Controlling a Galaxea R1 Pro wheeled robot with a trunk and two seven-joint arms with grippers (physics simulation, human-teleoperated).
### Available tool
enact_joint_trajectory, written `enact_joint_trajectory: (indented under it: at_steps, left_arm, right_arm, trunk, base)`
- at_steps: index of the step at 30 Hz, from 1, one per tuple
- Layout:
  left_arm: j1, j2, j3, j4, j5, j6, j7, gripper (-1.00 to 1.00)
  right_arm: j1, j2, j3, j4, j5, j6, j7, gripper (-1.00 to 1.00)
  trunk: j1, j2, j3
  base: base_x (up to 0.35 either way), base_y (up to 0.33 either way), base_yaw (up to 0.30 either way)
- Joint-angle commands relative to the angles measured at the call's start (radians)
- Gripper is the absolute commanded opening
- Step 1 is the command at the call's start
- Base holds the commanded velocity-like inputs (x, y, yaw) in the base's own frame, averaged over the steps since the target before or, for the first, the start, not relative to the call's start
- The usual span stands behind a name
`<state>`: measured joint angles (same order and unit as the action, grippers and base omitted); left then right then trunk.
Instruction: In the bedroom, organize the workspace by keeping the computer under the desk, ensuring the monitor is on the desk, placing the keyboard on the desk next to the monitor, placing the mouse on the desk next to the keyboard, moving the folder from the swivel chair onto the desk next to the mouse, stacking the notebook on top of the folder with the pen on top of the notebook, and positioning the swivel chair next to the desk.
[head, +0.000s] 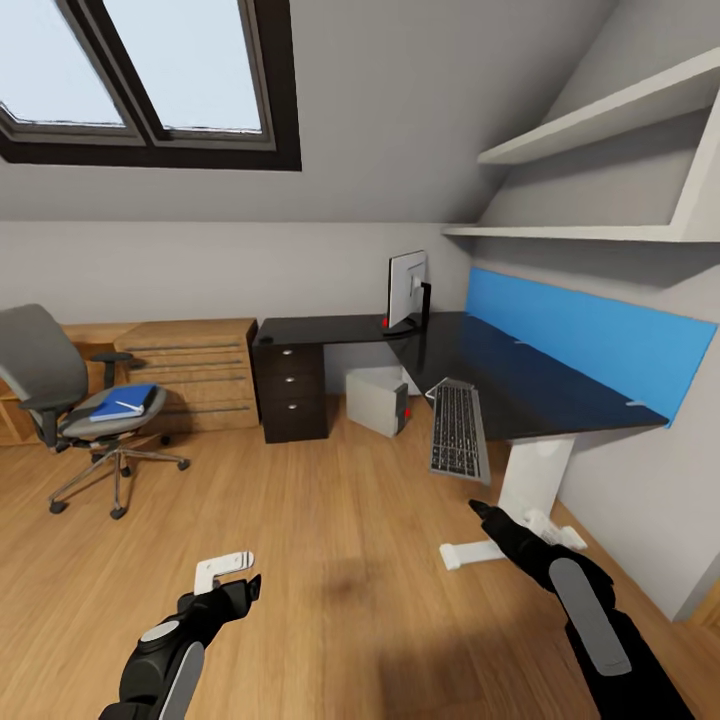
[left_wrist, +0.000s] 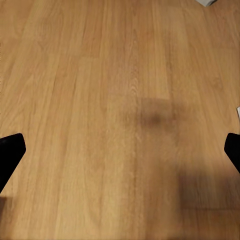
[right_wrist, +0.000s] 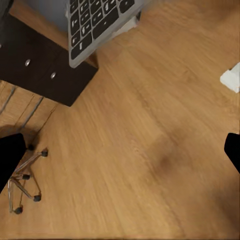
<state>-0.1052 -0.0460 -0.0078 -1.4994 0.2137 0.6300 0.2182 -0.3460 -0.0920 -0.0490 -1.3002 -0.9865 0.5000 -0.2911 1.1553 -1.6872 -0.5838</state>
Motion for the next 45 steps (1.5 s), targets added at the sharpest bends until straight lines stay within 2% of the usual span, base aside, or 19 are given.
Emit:
enact_joint_trajectory:
  at_steps: [1,4,8,12,16,20,21,24,25,27,28,33,35,37,40,41,42,43,45]
  left_arm:
    - [-0.001,0.000,-0.001,-0.001,0.011,0.004,0.009,1.00]
    - [-0.001,0.000,-0.001,-0.001,0.010,0.004,0.010,1.00]
    - [-0.001,0.000,-0.001,-0.001,0.010,0.004,0.010,1.00]
    - [-0.001,-0.001,-0.003,-0.002,0.009,0.003,0.011,1.00]
    - [-0.001,-0.001,-0.005,-0.002,0.009,0.003,0.019,1.00]
    - [-0.001,-0.001,-0.006,-0.002,0.009,0.003,0.028,1.00]
    - [-0.001,-0.002,-0.006,-0.002,0.009,0.003,0.031,1.00]
    - [-0.001,-0.002,-0.007,-0.002,0.009,0.003,0.034,1.00]
    - [-0.001,-0.002,-0.008,-0.002,0.009,0.003,0.034,1.00]
    - [-0.001,-0.003,-0.008,-0.002,0.009,0.003,0.035,1.00]
    - [-0.001,-0.003,-0.009,-0.001,0.010,0.003,0.035,1.00]
    - [-0.001,-0.003,-0.012,0.002,0.009,0.004,0.036,1.00]
    - [-0.001,-0.003,-0.014,0.003,0.009,0.004,0.036,1.00]
    - [-0.001,-0.003,-0.015,0.004,0.009,0.004,0.037,1.00]
    - [-0.001,-0.003,-0.017,0.004,0.009,0.004,0.037,1.00]
    - [-0.001,-0.003,-0.025,0.004,0.009,0.004,0.037,1.00]
    - [-0.001,-0.003,-0.030,0.004,0.008,0.004,0.037,1.00]
    - [-0.001,-0.002,-0.043,0.004,0.008,0.004,0.038,1.00]
    - [-0.001,-0.002,-0.053,0.004,0.008,0.004,0.038,1.00]
  right_arm:
    - [-0.001,0.000,-0.004,0.000,-0.034,0.003,-0.008,1.00]
    - [0.000,-0.001,-0.011,0.002,-0.086,0.004,-0.007,1.00]
    - [-0.001,0.003,-0.013,0.001,-0.121,0.002,-0.006,1.00]
    - [-0.001,0.010,-0.011,-0.002,-0.136,-0.001,-0.005,1.00]
    - [-0.001,0.032,-0.009,0.000,-0.140,-0.012,-0.004,1.00]
    - [-0.001,0.054,-0.003,0.008,-0.137,-0.076,-0.003,1.00]
    - [-0.001,0.060,0.027,0.028,-0.122,-0.126,0.000,1.00]
    - [-0.001,0.065,0.095,0.063,-0.086,-0.201,0.009,1.00]
    - [-0.001,0.066,0.140,0.075,-0.059,-0.243,0.015,1.00]
    - [-0.001,0.067,0.177,0.084,-0.033,-0.282,0.020,1.00]
    - [-0.001,0.069,0.218,0.097,0.003,-0.368,0.024,1.00]
    - [0.000,0.068,0.234,0.126,0.010,-0.482,0.024,1.00]
    - [-0.001,0.067,0.216,0.154,-0.006,-0.509,0.025,1.00]
    - [0.000,0.065,0.169,0.160,-0.069,-0.525,0.043,1.00]
    - [0.000,0.060,0.155,0.160,-0.123,-0.520,0.078,1.00]
    - [0.000,0.052,0.149,0.160,-0.162,-0.507,0.110,1.00]
    - [0.000,0.047,0.147,0.160,-0.183,-0.498,0.126,1.00]
    - [0.000,0.033,0.145,0.160,-0.226,-0.474,0.156,1.00]
    - [0.001,0.019,0.143,0.160,-0.263,-0.450,0.181,1.00]
  trunk:
    - [0.004,-0.008,-0.004]
    - [0.015,-0.029,-0.014]
    - [0.031,-0.057,-0.026]
    - [0.046,-0.085,-0.039]
    - [0.061,-0.113,-0.051]
    - [0.077,-0.141,-0.064]
    - [0.081,-0.148,-0.067]
    - [0.092,-0.169,-0.076]
    - [0.096,-0.176,-0.080]
    - [0.104,-0.190,-0.086]
    - [0.107,-0.197,-0.089]
    - [0.127,-0.232,-0.105]
    - [0.134,-0.246,-0.111]
    - [0.142,-0.260,-0.117]
    - [0.153,-0.281,-0.127]
    - [0.157,-0.288,-0.130]
    - [0.161,-0.295,-0.133]
    - [0.165,-0.302,-0.136]
    - [0.173,-0.316,-0.142]
  base:
    - [0.000,0.000,0.000]
    - [0.000,0.000,0.000]
    - [0.000,0.000,0.000]
    - [0.000,0.000,0.000]
    - [0.000,0.000,0.000]
    - [0.000,0.000,0.000]
    - [0.000,0.000,0.000]
    - [0.000,0.000,0.000]
    - [0.000,0.000,0.000]
    - [0.000,0.000,0.000]
    - [0.000,0.000,0.000]
    - [0.000,0.000,0.000]
    - [0.000,0.000,0.000]
    - [0.000,0.000,0.000]
    - [0.000,0.000,0.000]
    - [0.000,0.000,0.000]
    - [0.000,0.000,0.000]
    - [0.000,0.000,0.000]
    - [0.000,0.000,0.000]
